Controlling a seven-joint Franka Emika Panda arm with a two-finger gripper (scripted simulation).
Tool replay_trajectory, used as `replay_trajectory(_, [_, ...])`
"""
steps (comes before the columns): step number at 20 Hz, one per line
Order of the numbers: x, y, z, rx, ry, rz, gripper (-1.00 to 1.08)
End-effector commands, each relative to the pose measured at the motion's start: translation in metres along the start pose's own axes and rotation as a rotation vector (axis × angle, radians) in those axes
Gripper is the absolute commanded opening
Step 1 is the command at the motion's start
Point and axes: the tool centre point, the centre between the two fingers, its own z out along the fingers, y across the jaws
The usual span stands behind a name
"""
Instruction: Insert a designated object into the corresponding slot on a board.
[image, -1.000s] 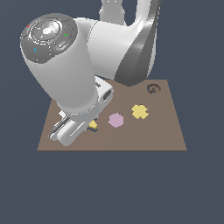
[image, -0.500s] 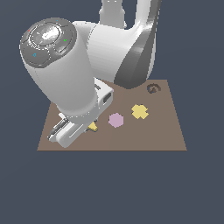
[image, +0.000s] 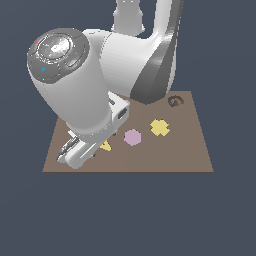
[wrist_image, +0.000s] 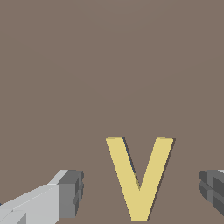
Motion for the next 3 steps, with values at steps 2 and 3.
replay_trajectory(2, [-0.0001, -0.0001, 0.0, 0.0, 0.0, 0.0, 1.0])
replay_trajectory(3, [-0.0001, -0.0001, 0.0, 0.0, 0.0, 0.0, 1.0])
